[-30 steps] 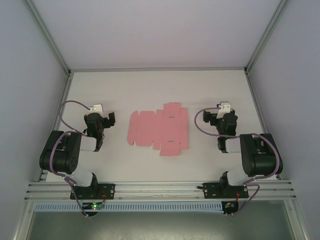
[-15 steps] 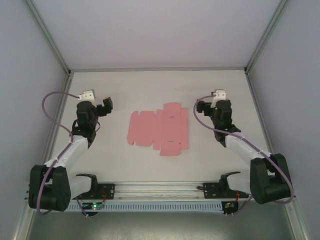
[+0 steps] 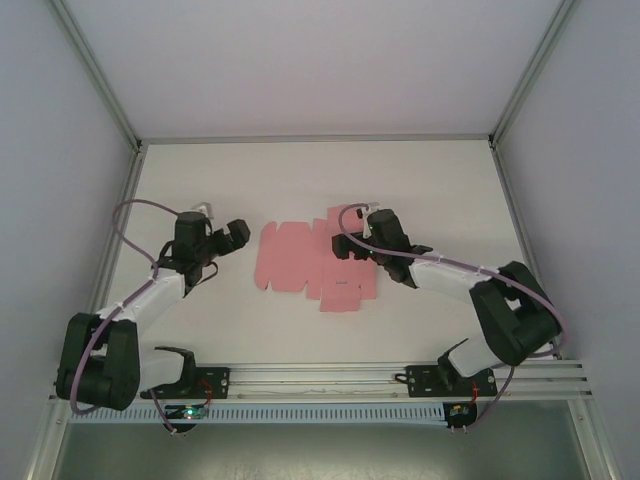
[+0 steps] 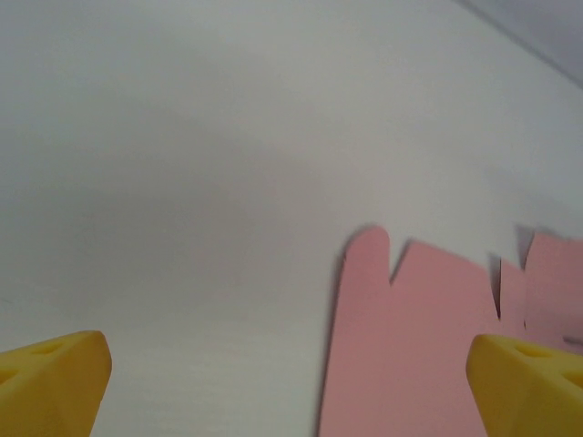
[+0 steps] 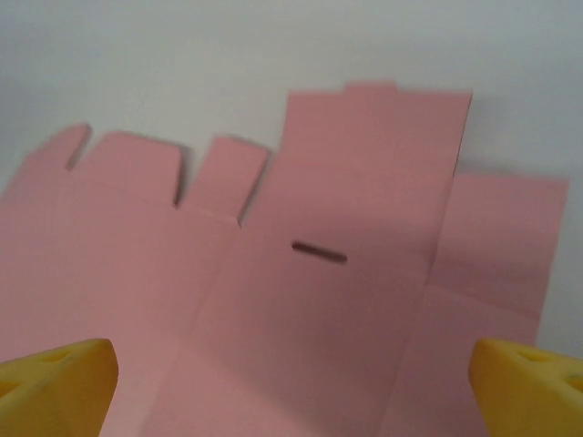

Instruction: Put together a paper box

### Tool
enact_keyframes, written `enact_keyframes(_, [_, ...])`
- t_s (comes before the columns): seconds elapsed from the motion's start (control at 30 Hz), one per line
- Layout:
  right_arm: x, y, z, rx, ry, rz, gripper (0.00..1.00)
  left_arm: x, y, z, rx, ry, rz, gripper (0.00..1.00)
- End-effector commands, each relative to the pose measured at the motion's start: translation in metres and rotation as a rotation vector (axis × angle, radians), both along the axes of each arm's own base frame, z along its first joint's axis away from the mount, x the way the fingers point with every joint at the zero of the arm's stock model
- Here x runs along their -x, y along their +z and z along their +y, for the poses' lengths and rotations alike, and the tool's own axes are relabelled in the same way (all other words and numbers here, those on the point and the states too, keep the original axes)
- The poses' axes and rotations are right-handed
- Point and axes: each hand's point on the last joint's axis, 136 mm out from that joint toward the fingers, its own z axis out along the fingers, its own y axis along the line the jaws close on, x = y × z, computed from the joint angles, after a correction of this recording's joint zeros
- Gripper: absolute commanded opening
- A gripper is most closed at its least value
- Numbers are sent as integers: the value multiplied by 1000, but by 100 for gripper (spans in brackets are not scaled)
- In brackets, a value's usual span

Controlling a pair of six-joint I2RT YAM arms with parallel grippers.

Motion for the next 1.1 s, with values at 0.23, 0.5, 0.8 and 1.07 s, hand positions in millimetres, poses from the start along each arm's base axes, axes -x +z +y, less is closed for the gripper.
enact_keyframes(0.23, [2, -45, -13, -58, -64, 171, 98, 4, -28, -51, 58, -162, 158, 100])
enact_keyframes(0.5, [8, -62, -20, -60, -74, 211, 98, -5, -31, -83, 139, -259, 156, 100])
enact_keyframes(0.8, [14, -74, -24, -78, -74, 242, 98, -8, -30, -122, 258, -398, 124, 95])
enact_keyframes(1.07, [14, -76, -23, -110, -59, 243, 98, -8, -2, -144, 329, -500, 40, 49])
